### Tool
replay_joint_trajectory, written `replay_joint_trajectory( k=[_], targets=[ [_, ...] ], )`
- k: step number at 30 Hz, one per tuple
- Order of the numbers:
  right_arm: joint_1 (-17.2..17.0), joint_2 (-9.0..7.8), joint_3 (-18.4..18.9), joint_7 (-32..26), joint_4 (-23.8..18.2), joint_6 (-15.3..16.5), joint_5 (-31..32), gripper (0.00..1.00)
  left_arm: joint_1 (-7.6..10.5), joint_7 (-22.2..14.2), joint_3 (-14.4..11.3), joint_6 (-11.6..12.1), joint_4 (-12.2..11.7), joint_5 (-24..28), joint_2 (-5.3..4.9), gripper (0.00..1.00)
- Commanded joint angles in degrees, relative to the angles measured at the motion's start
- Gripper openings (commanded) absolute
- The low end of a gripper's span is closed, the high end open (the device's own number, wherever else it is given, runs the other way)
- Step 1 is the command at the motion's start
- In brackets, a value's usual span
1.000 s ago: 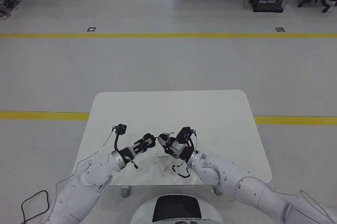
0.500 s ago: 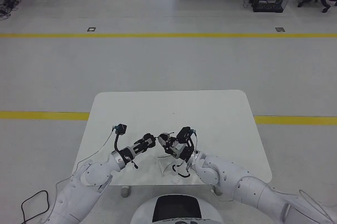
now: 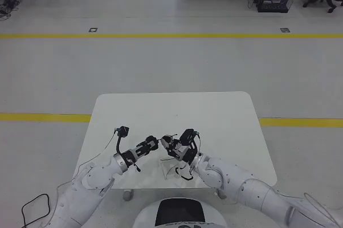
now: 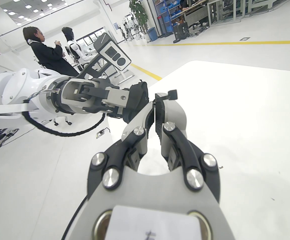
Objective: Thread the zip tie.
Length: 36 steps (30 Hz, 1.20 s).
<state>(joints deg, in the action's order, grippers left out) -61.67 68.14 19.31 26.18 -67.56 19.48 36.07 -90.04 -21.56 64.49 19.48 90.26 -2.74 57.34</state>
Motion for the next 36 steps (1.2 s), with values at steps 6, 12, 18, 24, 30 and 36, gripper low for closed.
replay_joint_trajectory(
  k=[6,12,18,24,30,36],
  targets=[
    [0.1,0.15,-0.1,0.0,0.2,0.0,-0.1,0.0,0.0,0.0,0.0,0.0,0.0,0.0,0.0,0.0],
    [0.2,0.38,-0.3,-0.1,0.5,0.0,-0.3,0.0,0.0,0.0,0.0,0.0,0.0,0.0,0.0,0.0],
    [0.4,0.57,-0.5,-0.1,0.7,0.0,-0.5,0.0,0.0,0.0,0.0,0.0,0.0,0.0,0.0,0.0],
    [0.5,0.66,-0.7,0.0,0.9,0.0,-0.5,0.0,0.0,0.0,0.0,0.0,0.0,0.0,0.0,0.0],
    [0.5,0.74,-1.0,-0.2,1.0,0.0,-0.7,0.0,0.0,0.0,0.0,0.0,0.0,0.0,0.0,0.0],
    [0.7,0.85,-1.2,-0.2,1.2,0.0,-1.0,0.0,0.0,0.0,0.0,0.0,0.0,0.0,0.0,0.0]
  ],
)
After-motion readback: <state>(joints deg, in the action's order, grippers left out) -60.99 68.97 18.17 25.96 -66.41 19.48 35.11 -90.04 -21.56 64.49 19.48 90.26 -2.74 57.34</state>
